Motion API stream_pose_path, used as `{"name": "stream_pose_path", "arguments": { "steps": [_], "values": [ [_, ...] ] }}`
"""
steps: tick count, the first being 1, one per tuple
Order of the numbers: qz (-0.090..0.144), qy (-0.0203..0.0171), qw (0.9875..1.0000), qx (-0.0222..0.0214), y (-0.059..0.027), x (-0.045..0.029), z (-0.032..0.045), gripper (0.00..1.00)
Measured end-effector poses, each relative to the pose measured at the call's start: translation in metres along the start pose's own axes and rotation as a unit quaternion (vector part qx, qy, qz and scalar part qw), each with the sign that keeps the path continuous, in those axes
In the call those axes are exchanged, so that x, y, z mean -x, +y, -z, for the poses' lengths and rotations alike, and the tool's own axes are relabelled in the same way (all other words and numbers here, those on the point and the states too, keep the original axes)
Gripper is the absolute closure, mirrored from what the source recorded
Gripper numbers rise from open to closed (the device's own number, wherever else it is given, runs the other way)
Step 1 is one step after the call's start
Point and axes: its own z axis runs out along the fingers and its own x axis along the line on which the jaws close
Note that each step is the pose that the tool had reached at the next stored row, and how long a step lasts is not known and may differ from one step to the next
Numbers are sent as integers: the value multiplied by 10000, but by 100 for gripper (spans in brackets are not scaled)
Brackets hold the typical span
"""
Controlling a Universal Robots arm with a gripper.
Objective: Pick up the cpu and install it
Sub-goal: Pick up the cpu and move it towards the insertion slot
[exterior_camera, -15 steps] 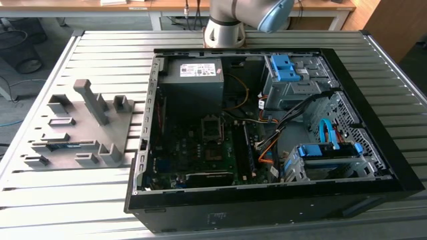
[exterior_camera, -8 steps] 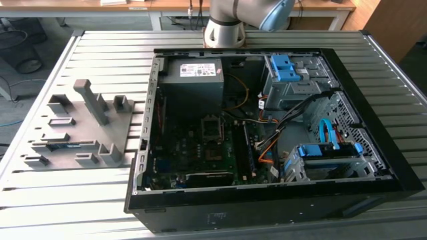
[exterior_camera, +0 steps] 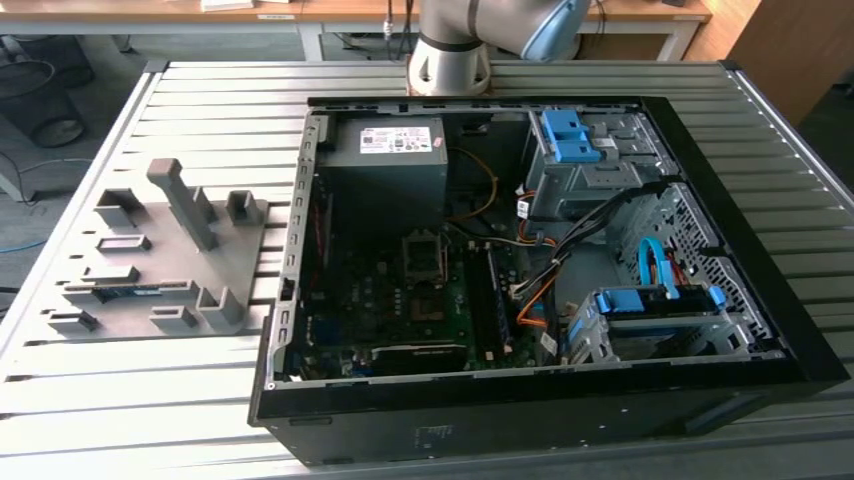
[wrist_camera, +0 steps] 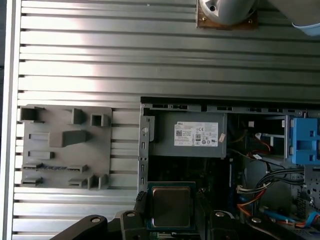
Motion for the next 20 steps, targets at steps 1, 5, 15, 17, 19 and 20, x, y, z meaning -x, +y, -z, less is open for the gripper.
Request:
{"name": "stream_pose_path", "arguments": {
  "steps": [1, 5, 15, 17, 19, 20],
  "values": [
    [0, 0, 10000, 0, -1, 16, -18, 53],
    [0, 0, 10000, 0, -5, 98, -93, 53],
    [0, 0, 10000, 0, -12, 286, -265, 53],
    [0, 0, 10000, 0, -13, 312, -290, 53],
    [0, 0, 10000, 0, -14, 337, -313, 53],
    [0, 0, 10000, 0, -15, 352, -325, 53]
  ]
}}
